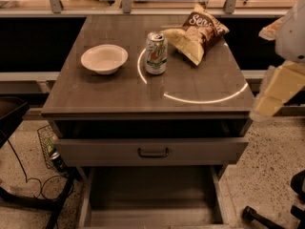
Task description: Place 7up can into middle drawer
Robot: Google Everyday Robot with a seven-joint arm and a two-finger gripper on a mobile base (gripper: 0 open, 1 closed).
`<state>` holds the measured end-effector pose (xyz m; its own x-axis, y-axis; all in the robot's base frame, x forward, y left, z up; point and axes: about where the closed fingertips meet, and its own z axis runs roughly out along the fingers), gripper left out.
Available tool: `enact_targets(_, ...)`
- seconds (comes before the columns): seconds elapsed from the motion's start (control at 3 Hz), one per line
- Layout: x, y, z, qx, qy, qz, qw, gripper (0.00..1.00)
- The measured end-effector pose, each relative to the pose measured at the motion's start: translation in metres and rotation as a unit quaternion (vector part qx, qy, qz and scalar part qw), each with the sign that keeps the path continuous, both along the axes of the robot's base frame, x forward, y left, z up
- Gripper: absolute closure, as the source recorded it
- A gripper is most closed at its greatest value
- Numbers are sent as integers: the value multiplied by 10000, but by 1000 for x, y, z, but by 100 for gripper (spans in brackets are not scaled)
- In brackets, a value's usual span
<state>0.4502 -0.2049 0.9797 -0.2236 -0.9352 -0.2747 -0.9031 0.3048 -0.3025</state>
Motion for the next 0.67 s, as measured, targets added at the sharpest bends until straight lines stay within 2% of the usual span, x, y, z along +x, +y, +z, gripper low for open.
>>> enact_targets(0.33, 19, 24, -43, 846, -32, -163, 9963, 0)
enact_targets(0.67, 38, 48, -86, 1943, -67, -196, 9807, 0)
